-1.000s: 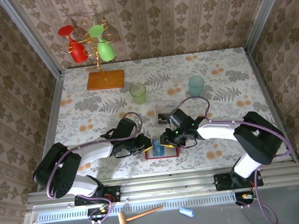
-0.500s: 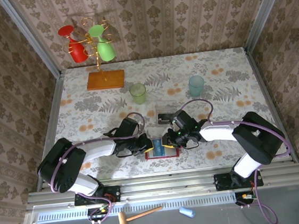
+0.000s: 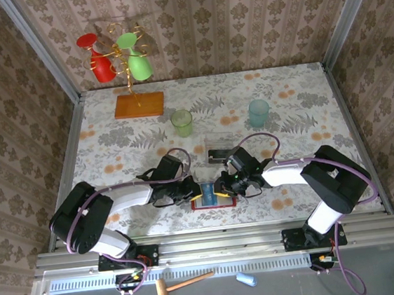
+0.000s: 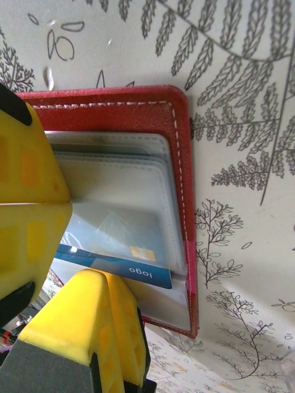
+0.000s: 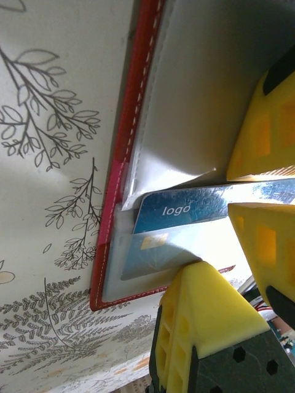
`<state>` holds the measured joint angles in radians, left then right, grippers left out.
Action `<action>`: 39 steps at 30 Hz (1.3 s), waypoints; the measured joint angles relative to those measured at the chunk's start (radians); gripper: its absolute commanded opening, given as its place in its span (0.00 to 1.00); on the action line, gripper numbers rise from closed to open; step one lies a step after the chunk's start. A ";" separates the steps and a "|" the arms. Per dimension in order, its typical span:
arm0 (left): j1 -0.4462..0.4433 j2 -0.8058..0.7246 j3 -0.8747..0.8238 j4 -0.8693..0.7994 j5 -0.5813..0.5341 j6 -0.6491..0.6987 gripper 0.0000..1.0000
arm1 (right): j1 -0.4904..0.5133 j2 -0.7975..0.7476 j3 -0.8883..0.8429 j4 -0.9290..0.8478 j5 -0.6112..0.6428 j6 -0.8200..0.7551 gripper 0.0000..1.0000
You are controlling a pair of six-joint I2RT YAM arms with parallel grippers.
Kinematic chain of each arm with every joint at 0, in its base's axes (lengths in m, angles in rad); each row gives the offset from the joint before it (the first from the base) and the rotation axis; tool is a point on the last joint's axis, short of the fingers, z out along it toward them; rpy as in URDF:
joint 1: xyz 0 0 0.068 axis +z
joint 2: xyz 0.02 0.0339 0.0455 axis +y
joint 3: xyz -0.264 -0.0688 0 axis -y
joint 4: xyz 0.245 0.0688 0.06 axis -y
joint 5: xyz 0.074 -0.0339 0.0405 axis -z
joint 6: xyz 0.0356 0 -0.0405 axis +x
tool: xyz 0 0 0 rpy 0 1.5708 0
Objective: Take the credit cards out of the card holder
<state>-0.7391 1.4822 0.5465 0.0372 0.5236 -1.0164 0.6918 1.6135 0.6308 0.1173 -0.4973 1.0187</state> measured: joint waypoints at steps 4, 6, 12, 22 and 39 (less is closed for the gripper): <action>0.000 0.000 0.000 0.000 0.000 0.000 0.08 | 0.000 0.006 0.000 0.014 -0.010 0.007 0.16; 0.000 0.000 0.000 0.000 0.000 0.000 0.08 | 0.000 0.006 0.000 0.016 -0.012 0.008 0.15; 0.000 0.000 0.000 0.000 0.000 0.000 0.08 | -0.001 0.008 -0.004 0.019 -0.013 0.011 0.12; 0.000 0.000 0.000 -0.001 0.000 0.000 0.09 | -0.005 -0.003 -0.011 0.023 -0.012 0.010 0.10; -0.008 -0.025 -0.012 -0.019 -0.025 -0.001 0.10 | -0.060 -0.101 -0.034 -0.069 -0.012 -0.045 0.08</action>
<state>-0.7467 1.4570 0.5343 0.0185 0.4984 -1.0172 0.6315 1.5124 0.5972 0.0486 -0.5091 0.9741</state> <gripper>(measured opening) 0.096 0.087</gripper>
